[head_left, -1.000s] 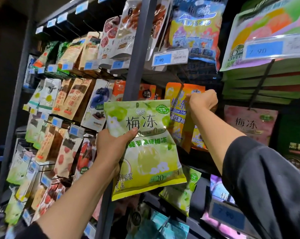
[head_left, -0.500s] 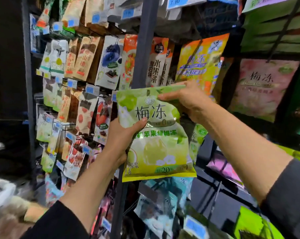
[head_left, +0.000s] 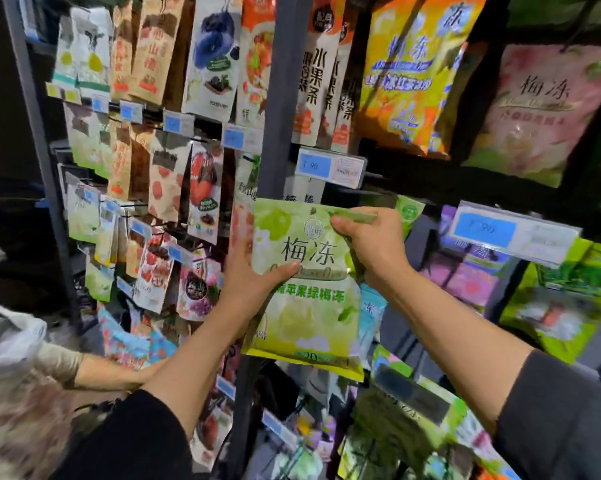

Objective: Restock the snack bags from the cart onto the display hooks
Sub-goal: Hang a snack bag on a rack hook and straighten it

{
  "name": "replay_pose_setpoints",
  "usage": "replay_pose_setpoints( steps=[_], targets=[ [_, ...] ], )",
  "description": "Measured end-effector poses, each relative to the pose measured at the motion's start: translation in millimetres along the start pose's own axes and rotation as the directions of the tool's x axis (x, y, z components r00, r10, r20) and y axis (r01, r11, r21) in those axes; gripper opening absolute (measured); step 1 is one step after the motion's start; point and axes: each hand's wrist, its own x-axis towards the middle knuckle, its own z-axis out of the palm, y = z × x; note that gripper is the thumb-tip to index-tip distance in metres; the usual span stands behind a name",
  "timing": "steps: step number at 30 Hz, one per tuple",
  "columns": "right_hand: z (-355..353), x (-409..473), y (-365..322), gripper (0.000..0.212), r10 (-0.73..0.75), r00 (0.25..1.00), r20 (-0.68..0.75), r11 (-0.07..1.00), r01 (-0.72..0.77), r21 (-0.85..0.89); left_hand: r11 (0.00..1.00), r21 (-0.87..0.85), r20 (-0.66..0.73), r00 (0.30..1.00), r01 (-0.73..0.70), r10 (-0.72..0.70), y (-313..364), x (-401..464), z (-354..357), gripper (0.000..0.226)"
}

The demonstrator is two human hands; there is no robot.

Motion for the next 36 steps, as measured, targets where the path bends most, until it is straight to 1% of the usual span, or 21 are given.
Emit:
replay_pose_setpoints(
  steps=[2,3,4,5,6,7,8,10,11,13,15,19,21,23,26,29,33,36],
  targets=[
    [0,4,-2,0.013,0.030,0.998,-0.054,0.999,-0.028,0.045,0.995,0.041,-0.041,0.995,-0.088,0.090,7,5,4,0.089],
    [-1,6,-4,0.017,0.037,0.996,-0.078,0.998,-0.032,0.060,0.982,0.106,-0.058,0.985,-0.159,0.165,10,9,6,0.091],
    [-3,8,-5,0.019,0.036,0.995,-0.098,0.997,-0.030,0.065,0.946,0.210,-0.058,0.963,-0.247,0.264,15,14,7,0.089],
    [-4,10,-6,0.023,0.030,0.993,-0.117,0.997,-0.022,0.075,0.887,0.320,-0.035,0.931,-0.333,0.362,20,18,8,0.085],
    [-6,12,-7,0.031,0.025,0.990,-0.137,0.997,-0.014,0.082,0.819,0.406,0.012,0.898,-0.406,0.439,24,24,9,0.078],
    [-7,15,-9,0.039,0.023,0.988,-0.154,0.997,-0.011,0.078,0.760,0.456,0.076,0.871,-0.464,0.486,29,29,11,0.073],
    [-8,17,-10,0.040,0.020,0.986,-0.167,0.997,-0.007,0.077,0.716,0.476,0.146,0.849,-0.510,0.507,33,35,13,0.069],
    [-10,21,-12,0.026,0.020,0.981,-0.191,0.998,-0.008,0.064,0.627,0.509,0.277,0.802,-0.590,0.529,42,47,20,0.066],
    [-10,23,-13,0.024,0.022,0.980,-0.200,0.998,-0.009,0.065,0.584,0.531,0.329,0.784,-0.614,0.526,45,54,23,0.065],
    [-9,27,-15,0.021,0.026,0.978,-0.207,0.996,-0.009,0.084,0.513,0.576,0.391,0.765,-0.637,0.512,50,65,28,0.063],
    [-6,31,-16,0.012,0.042,0.975,-0.219,0.995,-0.020,0.099,0.464,0.608,0.419,0.756,-0.644,0.503,50,73,30,0.063],
    [0,40,-12,0.011,0.074,0.957,-0.279,0.994,-0.050,0.094,0.391,0.627,0.456,0.724,-0.674,0.517,41,79,27,0.069],
    [2,41,-8,0.011,0.076,0.950,-0.302,0.995,-0.054,0.078,0.377,0.624,0.470,0.714,-0.684,0.519,39,82,24,0.072],
    [3,40,-6,0.014,0.064,0.945,-0.322,0.998,-0.054,0.040,0.373,0.619,0.482,0.709,-0.691,0.515,37,82,23,0.073],
    [4,41,-2,0.023,0.001,0.937,-0.348,0.999,-0.012,-0.031,0.357,0.630,0.499,0.712,-0.689,0.495,37,83,22,0.075],
    [5,47,4,0.020,-0.075,0.920,-0.385,0.991,0.026,-0.131,0.324,0.660,0.503,0.719,-0.677,0.479,37,84,22,0.082],
    [-2,60,13,0.006,-0.068,0.916,-0.396,0.982,-0.010,-0.191,0.291,0.688,0.498,0.725,-0.664,0.476,36,83,24,0.082],
    [-10,76,23,0.012,-0.001,0.909,-0.416,0.988,-0.063,-0.141,0.254,0.714,0.492,0.726,-0.652,0.480,35,83,26,0.081]
  ],
)
